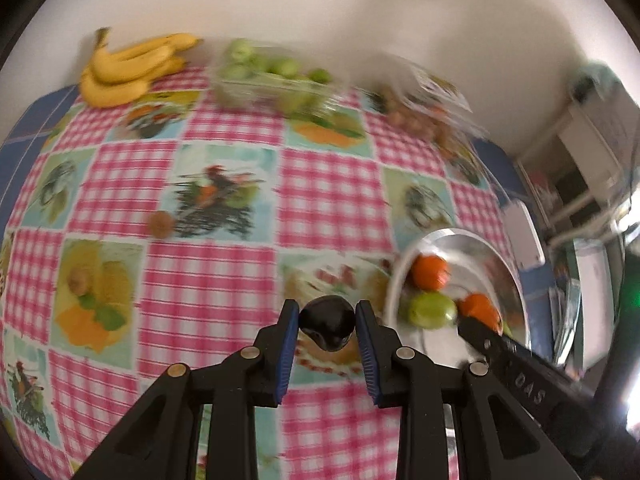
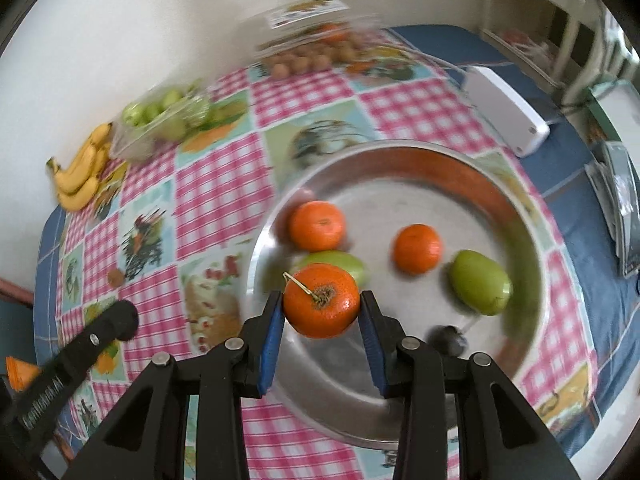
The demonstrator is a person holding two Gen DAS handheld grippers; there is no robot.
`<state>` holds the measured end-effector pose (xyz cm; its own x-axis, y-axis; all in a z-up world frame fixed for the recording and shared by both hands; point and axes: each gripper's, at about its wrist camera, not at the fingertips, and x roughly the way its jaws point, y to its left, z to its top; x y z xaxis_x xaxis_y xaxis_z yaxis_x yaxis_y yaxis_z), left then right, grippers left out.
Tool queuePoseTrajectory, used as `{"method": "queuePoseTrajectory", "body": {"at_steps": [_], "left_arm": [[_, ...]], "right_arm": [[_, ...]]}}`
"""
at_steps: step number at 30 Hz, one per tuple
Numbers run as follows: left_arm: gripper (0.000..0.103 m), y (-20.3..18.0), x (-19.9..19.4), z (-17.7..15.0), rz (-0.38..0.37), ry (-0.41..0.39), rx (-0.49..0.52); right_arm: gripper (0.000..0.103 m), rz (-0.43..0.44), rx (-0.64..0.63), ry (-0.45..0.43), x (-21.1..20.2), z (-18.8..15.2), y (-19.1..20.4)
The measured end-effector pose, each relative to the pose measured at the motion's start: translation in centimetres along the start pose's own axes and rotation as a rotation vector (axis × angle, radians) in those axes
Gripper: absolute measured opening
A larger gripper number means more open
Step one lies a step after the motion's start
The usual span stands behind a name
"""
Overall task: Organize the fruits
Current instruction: 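Carry the tangerine and dark plum in both grippers over the steel bowl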
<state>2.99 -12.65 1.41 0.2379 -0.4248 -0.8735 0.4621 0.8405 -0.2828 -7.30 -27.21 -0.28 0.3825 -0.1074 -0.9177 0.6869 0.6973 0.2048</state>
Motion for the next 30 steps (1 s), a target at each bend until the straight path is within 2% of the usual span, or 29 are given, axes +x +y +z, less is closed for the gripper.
{"method": "queuePoseTrajectory", "body": {"at_steps": [7,12,20,25,30], "left_arm": [[0.031,-5.3,0.7,-1.7,-0.018,0.027,0.142],[0.031,-7.4,1.2,-2.7,-0.026,0.046,0.195],[0.031,-8.4,1.7,-3.3,-0.017,0.051,0.227],[0.031,-8.3,2.3,-3.4,-0.007,0.061,0.229],[0.031,-8.5,3.2,-3.8,0.007,0.079,0.24]], "right_arm": [[0.039,-0.012,0.058,-0.023,-1.4,0.2,-3.3],[0.039,-0.017,0.068,-0.037,-2.2,0.3,-4.3],[0.039,-0.014,0.076,-0.03,-2.4,0.1,-4.8],[0.039,-0.012,0.088,0.03,-0.8,-0.4,-4.6],[0.04,-0.017,0.085,0.052,0.1,-0.9,-4.5]]}}
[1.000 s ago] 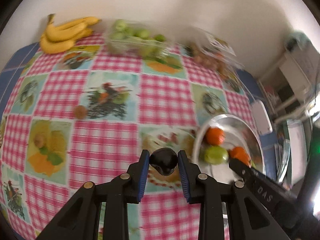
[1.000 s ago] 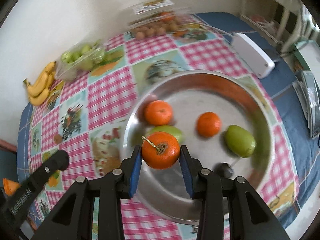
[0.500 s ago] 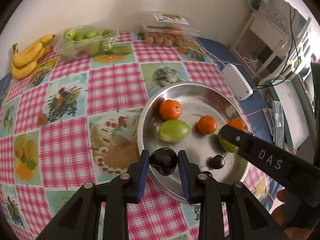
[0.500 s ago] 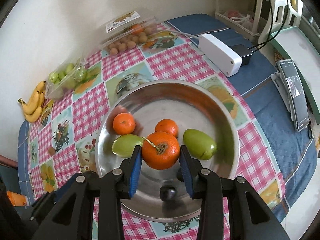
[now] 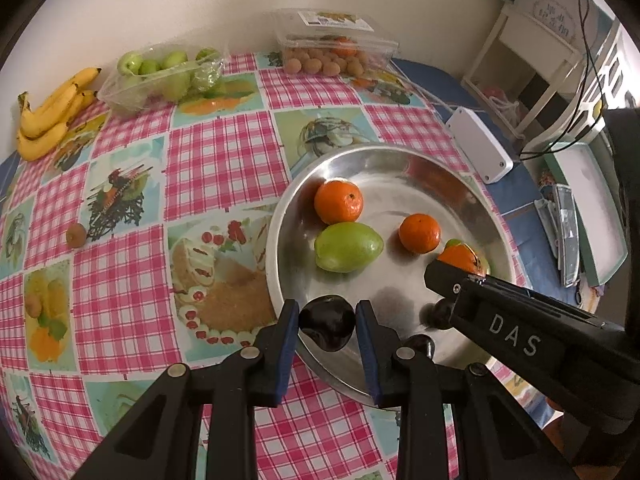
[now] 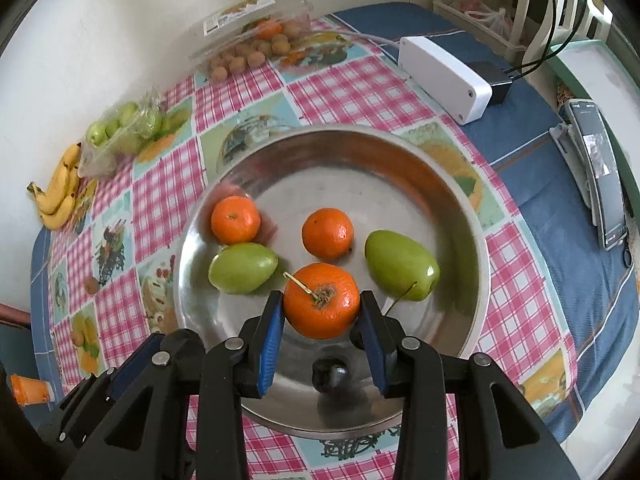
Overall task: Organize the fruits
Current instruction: 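Carry the tangerine and dark plum in both grippers over the steel bowl, then open the left gripper to drop the plum while the right drops the tangerine into the bowl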
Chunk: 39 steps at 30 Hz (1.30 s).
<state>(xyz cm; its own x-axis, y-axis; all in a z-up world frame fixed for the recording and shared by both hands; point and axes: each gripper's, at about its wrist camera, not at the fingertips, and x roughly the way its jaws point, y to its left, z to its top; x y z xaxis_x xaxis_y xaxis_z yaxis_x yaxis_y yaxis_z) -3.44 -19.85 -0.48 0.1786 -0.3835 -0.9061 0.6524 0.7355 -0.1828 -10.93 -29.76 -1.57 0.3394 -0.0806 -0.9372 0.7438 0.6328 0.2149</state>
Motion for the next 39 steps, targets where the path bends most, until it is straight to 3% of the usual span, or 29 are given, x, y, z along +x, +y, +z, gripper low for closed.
{"method": "queuePoseTrajectory", "body": {"at_steps": [25,30,39], "left_arm": [[0.032,-0.3,1.8,-0.3,0.021,0.046,0.014],[0.046,-0.4,1.8,-0.2,0.02,0.044,0.011],[0.047,-0.3,0.4,0.2,0.006,0.013,0.007]], "right_arm": [[0.04,-0.018,-0.028,0.04,1.3,0.0,0.7],[0.043,-0.014,-0.049,0.026,0.8,0.0,1.0],[0.044,-0.004,-0.044,-0.027,-0.7,0.2,0.9]]}}
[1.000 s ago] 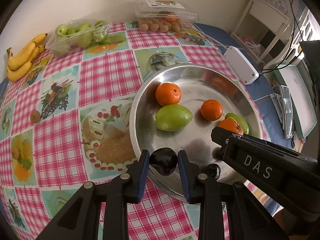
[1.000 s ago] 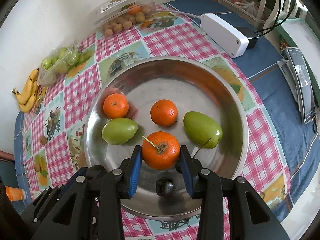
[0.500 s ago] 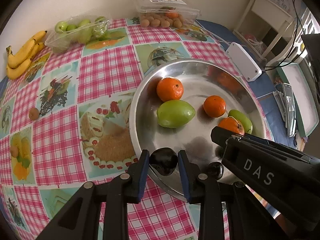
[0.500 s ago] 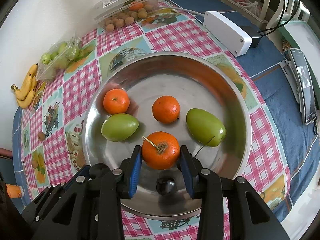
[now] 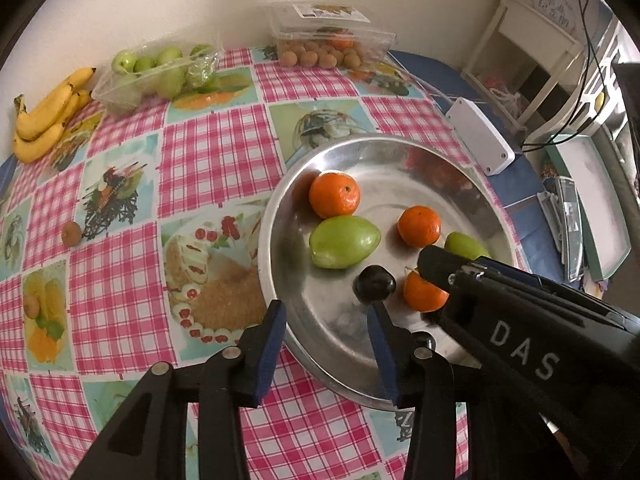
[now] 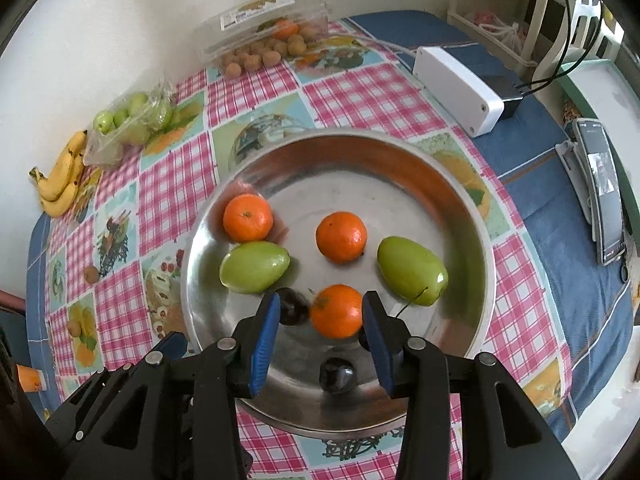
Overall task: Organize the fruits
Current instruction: 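Open the left gripper to drop the plum while the right drops the tangerine into the bowl, then move both open grippers from the bowl back toward the brown fruits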
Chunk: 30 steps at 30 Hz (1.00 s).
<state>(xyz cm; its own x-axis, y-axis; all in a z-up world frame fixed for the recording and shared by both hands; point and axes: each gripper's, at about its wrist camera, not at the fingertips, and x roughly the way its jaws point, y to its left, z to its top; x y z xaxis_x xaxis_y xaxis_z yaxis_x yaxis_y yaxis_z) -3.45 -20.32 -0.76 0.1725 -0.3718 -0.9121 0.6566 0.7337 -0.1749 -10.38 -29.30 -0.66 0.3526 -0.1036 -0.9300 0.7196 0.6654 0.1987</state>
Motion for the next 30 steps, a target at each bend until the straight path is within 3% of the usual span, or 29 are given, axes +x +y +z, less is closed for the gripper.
{"method": "queuePoseTrajectory", "body": {"at_steps": [26,30], "left_arm": [[0.053,10.7,-1.4,0.5,0.053,-0.038,-0.332],[0.066,10.8,-1.2,0.4,0.055,-0.015,-0.345]], "right_arm": [[0.044,-0.007,0.006,0.011,0.2,-0.1,0.1],[0.044,-0.016,-0.004,0.016,0.3,-0.1,0.2]]}}
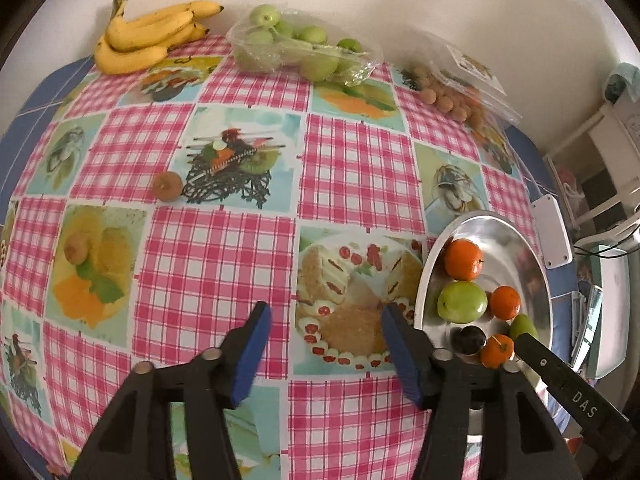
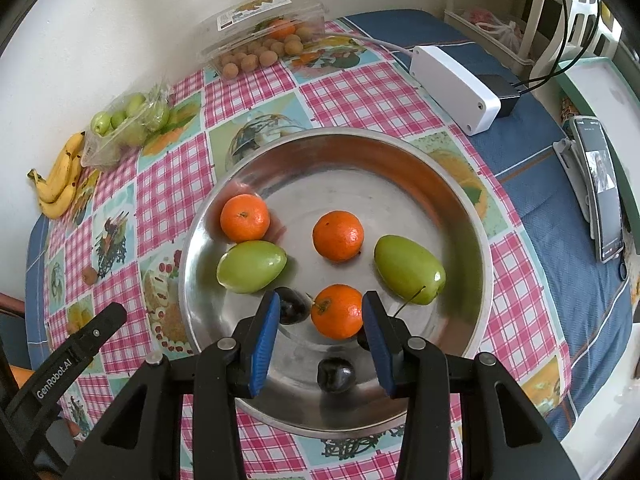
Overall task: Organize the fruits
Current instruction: 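Move both open grippers from the bowl back toward the brown fruits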
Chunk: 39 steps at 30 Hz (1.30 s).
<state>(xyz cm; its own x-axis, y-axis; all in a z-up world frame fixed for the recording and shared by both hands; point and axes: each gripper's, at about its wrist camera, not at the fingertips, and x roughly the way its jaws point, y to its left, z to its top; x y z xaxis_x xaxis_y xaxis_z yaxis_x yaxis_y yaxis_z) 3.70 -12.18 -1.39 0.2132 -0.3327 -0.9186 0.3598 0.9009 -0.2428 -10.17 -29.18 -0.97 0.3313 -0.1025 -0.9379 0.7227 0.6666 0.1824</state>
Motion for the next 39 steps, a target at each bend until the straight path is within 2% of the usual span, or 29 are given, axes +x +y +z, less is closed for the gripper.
{"method": "queuePoseTrajectory", "body": {"at_steps": [1,2,4,7,12,15,17,28,35,39], "left_arm": [[0.068,-0.1,0.1,0.0,0.009,0.004,0.001],[0.072,-0.1,0.2,0.0,0.019,0.006,0.004],[0.077,-0.2,0.2,-0.1,0.036,0.002,0.016],[0.086,0.0,0.2,-0.1,0.049,-0.002,0.017],[0.101,0.3,0.3,-0.1,0.07,-0.007,0.012],[0.103,0.2,0.3,-0.1,0.105,-0.033,0.041],[0.103,0.0,0.2,-0.1,0.137,-0.056,0.065],[0.103,0.2,0.3,-0.3,0.139,-0.049,0.082],[0.103,1.4,-0.1,0.2,0.085,-0.032,0.068],[0.103,3.3,-0.9,0.8,0.115,-0.044,0.044]], "right_arm": [[0.048,-0.001,-0.004,-0.001,0.0,0.0,0.0],[0.063,-0.002,-0.007,-0.005,0.0,0.0,0.1],[0.08,-0.008,-0.016,-0.014,0.0,0.0,0.2],[0.085,-0.015,-0.027,-0.02,0.1,0.0,0.3],[0.086,-0.023,-0.026,-0.016,0.3,0.0,0.2],[0.087,-0.028,-0.03,-0.029,0.2,0.1,0.2],[0.103,-0.037,-0.03,-0.048,0.0,0.1,0.1],[0.103,-0.033,-0.025,-0.066,-0.1,0.1,0.0],[0.103,0.053,-0.033,-0.122,-1.7,0.2,1.2],[0.103,0.086,-0.066,-0.138,-2.3,0.2,2.9]]}}
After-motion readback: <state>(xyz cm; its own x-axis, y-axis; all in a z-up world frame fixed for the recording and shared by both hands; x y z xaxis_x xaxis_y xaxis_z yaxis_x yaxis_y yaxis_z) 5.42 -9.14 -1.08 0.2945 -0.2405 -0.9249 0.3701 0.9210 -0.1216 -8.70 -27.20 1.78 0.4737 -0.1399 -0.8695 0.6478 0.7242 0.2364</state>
